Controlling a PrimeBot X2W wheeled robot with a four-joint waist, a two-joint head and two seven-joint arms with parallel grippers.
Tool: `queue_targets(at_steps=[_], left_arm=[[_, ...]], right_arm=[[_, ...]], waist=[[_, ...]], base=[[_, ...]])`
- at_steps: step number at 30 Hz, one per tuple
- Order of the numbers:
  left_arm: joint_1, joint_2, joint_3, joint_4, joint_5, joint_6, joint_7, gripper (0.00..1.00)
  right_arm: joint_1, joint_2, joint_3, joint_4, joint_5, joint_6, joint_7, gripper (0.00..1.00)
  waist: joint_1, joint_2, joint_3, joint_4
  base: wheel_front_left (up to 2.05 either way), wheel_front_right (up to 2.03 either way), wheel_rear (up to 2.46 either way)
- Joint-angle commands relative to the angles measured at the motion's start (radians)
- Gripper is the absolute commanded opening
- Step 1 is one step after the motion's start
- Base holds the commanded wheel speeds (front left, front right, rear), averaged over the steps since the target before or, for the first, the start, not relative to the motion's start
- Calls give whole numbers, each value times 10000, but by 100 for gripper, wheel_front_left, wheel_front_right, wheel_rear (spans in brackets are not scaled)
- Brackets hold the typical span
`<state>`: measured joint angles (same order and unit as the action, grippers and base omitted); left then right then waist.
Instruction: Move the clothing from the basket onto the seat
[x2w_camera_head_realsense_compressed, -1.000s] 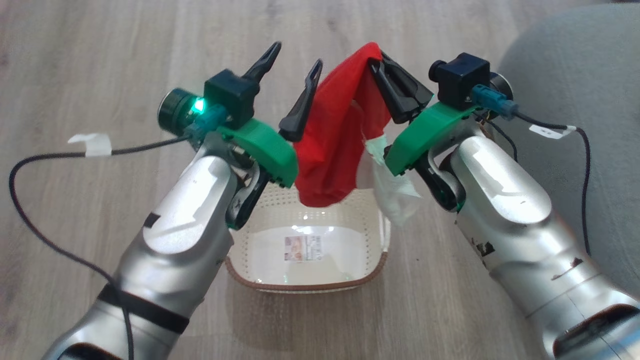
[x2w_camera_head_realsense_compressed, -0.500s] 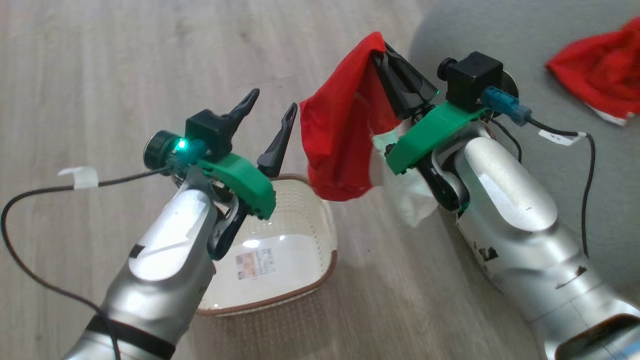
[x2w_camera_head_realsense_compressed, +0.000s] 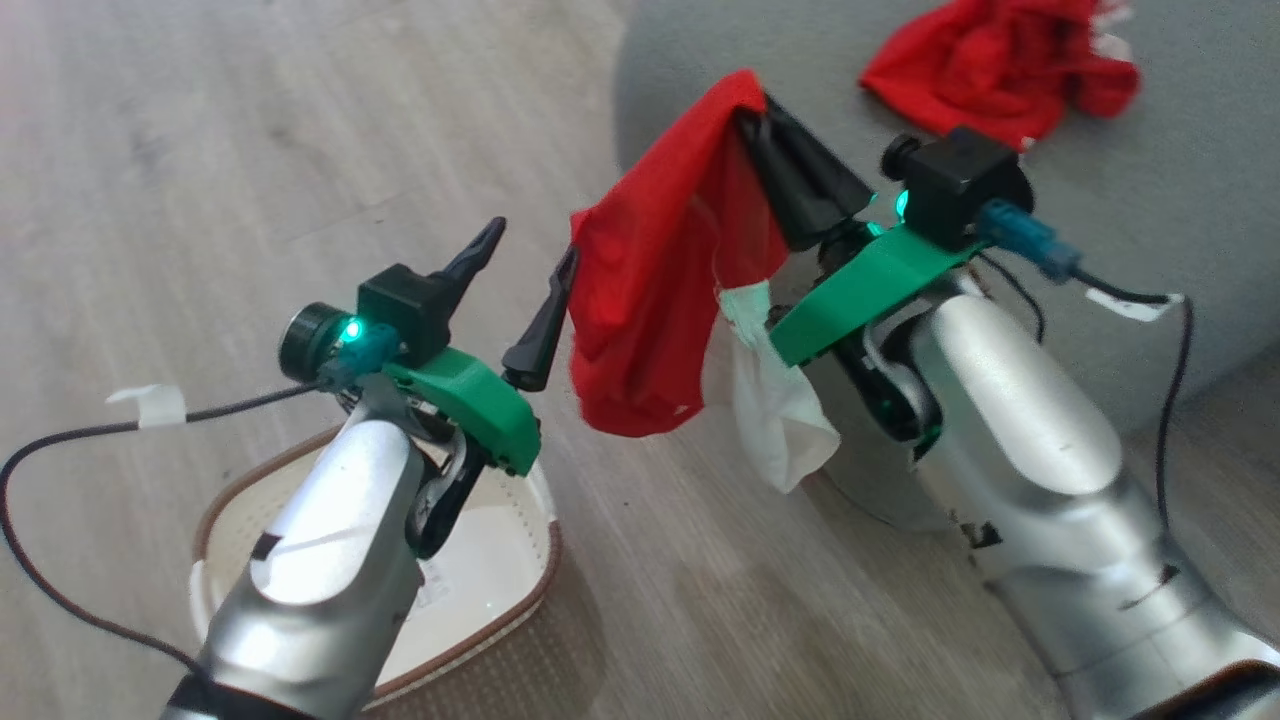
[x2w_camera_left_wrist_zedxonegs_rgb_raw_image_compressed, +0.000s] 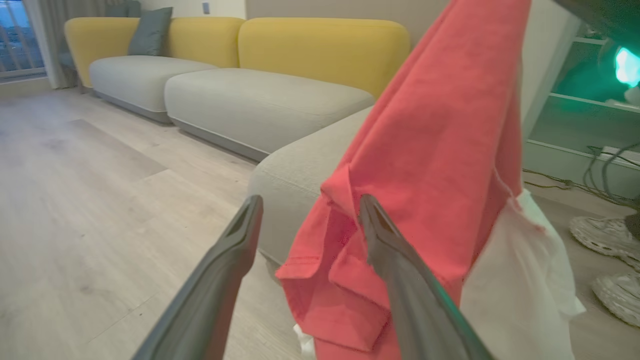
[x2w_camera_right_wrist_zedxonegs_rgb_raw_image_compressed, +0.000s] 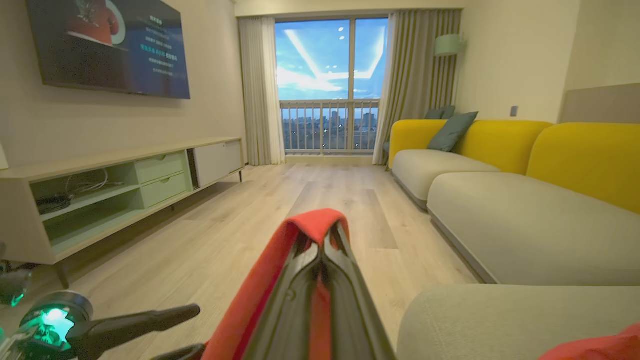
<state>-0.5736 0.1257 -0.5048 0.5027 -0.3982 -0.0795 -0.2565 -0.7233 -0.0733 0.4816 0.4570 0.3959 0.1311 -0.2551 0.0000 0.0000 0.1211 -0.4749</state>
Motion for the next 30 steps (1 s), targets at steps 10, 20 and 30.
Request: queue_targets(at_steps=[10, 20, 30], left_arm=[[-740, -198, -38, -22, 281, -402, -53, 100], [-782, -165, -192, -102, 324, -497, -53, 100], [-833, 472, -548, -736, 374, -509, -53, 100]], right_arm=[[1206, -537, -1610, -2034, -514, -4, -67, 0], [1999, -1001, -2475, -2839, -1059, -4, -67, 0], [-144, -2148, -3354, -2296, -1991, -4, -67, 0]], waist=[[0, 0, 310, -732], [0, 0, 742, -801], [0, 0, 2001, -785]], base=[[0, 0, 0], [0, 0, 0], [0, 0, 0]])
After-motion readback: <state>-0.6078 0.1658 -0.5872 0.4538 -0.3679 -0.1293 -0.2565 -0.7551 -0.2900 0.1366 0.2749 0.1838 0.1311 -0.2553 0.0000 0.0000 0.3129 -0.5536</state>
